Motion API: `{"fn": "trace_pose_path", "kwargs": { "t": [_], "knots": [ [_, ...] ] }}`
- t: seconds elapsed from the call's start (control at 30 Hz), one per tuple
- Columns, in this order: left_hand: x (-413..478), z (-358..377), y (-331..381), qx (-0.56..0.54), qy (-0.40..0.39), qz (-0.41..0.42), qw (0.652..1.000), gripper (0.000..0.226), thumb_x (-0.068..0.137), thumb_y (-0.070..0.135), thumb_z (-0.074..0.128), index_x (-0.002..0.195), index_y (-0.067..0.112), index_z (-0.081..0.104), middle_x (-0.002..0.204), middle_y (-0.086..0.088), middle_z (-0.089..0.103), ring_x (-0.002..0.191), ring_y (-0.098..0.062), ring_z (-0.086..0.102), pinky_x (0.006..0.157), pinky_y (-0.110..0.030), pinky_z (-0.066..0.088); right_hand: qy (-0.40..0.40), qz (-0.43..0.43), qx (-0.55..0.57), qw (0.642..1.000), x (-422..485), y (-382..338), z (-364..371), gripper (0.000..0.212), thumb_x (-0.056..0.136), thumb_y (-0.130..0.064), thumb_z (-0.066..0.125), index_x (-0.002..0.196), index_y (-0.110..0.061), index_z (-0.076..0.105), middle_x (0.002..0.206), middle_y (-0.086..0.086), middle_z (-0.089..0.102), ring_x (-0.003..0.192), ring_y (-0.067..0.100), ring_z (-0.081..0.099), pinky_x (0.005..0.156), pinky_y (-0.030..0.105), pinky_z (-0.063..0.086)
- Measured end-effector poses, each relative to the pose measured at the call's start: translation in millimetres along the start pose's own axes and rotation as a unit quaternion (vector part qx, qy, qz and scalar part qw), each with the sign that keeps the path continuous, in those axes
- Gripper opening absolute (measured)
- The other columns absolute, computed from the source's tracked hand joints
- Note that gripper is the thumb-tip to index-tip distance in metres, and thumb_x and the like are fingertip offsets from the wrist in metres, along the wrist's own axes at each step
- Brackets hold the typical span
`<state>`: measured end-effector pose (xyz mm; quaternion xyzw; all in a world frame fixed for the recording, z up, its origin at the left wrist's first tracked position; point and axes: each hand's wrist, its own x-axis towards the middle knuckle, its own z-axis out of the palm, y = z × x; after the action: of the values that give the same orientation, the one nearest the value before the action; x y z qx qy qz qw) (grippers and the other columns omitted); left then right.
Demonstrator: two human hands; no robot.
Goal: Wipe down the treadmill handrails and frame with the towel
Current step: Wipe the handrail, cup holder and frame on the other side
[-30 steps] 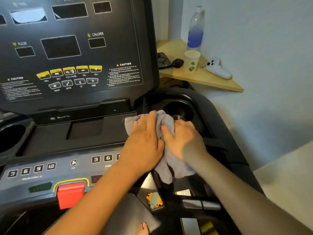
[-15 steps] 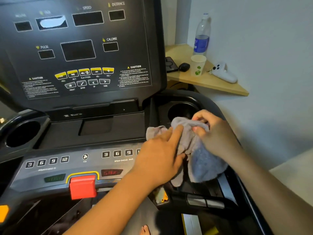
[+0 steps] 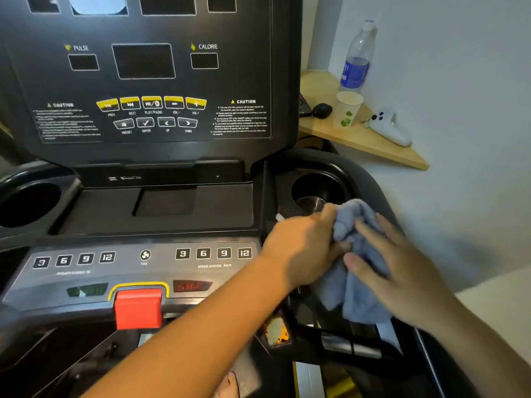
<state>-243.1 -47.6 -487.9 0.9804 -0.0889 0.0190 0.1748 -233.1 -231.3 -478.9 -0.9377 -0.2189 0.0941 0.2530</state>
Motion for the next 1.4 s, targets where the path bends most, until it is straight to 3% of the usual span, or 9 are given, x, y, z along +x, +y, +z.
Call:
{"fn": "trace_pose_path", "kwargs": {
  "t": [0.1,0.17,0.27,0.4,0.5,0.67,1.03,1.23,1.4],
  "knots": [
    [-26,-17,-40,0.057,-0.025,0.006,0.998,0.057,0.097,0.05,0.043,0.141,0.015,0.037,0.134,-0.009,0.054,0.125,-0.028,0.05,0.096,-0.038,0.043,-0.018,-0.014,-0.05,0.998,27,-21,17,0.079,0.075,-0.086,0.012,0.147,-0.053,0.017,0.159,-0.003,0.017,0.143,0.023,0.025,0.112,0.046,0.032],
    [-38,-22,-64,0.09,-0.032,0.025,0.995,0.062,0.1,0.05,0.034,0.15,0.012,0.031,0.153,-0.011,0.038,0.145,-0.023,0.028,0.119,-0.03,0.018,-0.03,-0.009,-0.093,0.995,59,-32,33,0.076,0.078,-0.082,0.024,0.147,-0.049,0.021,0.155,-0.001,0.025,0.138,0.028,0.032,0.11,0.048,0.032],
    [-39,-19,-73,0.081,-0.008,0.011,0.997,0.069,0.099,0.049,0.015,0.154,0.007,0.022,0.16,-0.013,0.026,0.151,-0.02,0.013,0.122,-0.028,0.0,-0.065,0.023,-0.049,0.996,113,-40,48,0.089,0.061,-0.091,0.03,0.139,-0.047,0.037,0.137,-0.004,0.045,0.121,0.026,0.049,0.099,0.049,0.043],
    [-38,-11,-67,0.111,0.042,-0.002,0.993,0.063,0.102,0.037,0.023,0.152,0.0,0.023,0.159,-0.024,0.021,0.149,-0.031,0.019,0.121,-0.039,0.017,-0.023,0.006,-0.039,0.999,150,-50,44,0.048,0.075,-0.066,0.05,0.116,-0.043,0.057,0.117,-0.005,0.059,0.109,0.024,0.055,0.091,0.047,0.047],
    [-37,-12,-65,0.137,0.035,-0.02,0.99,0.065,0.099,0.04,0.028,0.151,0.001,0.029,0.158,-0.021,0.024,0.148,-0.03,0.023,0.119,-0.04,0.016,0.046,0.038,-0.12,0.991,175,-57,47,0.04,0.086,-0.055,0.049,0.122,-0.036,0.054,0.126,0.004,0.05,0.115,0.032,0.048,0.093,0.048,0.043],
    [-37,-15,-65,0.152,-0.014,-0.034,0.988,0.07,0.095,0.045,0.013,0.156,0.011,0.012,0.163,-0.009,-0.002,0.151,-0.021,-0.008,0.12,-0.033,-0.009,0.12,0.035,-0.22,0.967,195,-72,55,0.039,0.09,-0.05,0.05,0.12,-0.027,0.061,0.133,0.008,0.046,0.117,0.036,0.042,0.093,0.049,0.038],
    [-36,-14,-66,0.128,0.014,-0.036,0.991,0.068,0.091,0.04,0.032,0.151,0.008,0.033,0.159,-0.013,0.027,0.149,-0.024,0.019,0.119,-0.037,0.011,-0.192,-0.106,-0.264,0.939,165,-55,19,0.044,0.087,-0.053,0.054,0.123,-0.028,0.055,0.13,0.004,0.045,0.125,0.033,0.039,0.102,0.05,0.035],
    [-35,-12,-66,0.148,0.018,-0.048,0.988,0.066,0.091,0.039,0.036,0.148,0.006,0.038,0.156,-0.013,0.033,0.147,-0.024,0.025,0.117,-0.04,0.018,0.063,-0.06,-0.288,0.954,191,-64,43,0.037,0.089,-0.045,0.055,0.119,-0.025,0.058,0.127,0.008,0.049,0.115,0.034,0.043,0.091,0.047,0.038],
    [-37,-14,-67,0.148,0.016,-0.039,0.988,0.067,0.093,0.04,0.034,0.152,0.009,0.03,0.16,-0.009,0.024,0.149,-0.021,0.016,0.119,-0.035,0.007,0.106,-0.039,-0.325,0.939,207,-78,48,0.032,0.088,-0.042,0.059,0.111,-0.021,0.066,0.123,0.009,0.052,0.112,0.035,0.045,0.089,0.047,0.038]
  ]
}}
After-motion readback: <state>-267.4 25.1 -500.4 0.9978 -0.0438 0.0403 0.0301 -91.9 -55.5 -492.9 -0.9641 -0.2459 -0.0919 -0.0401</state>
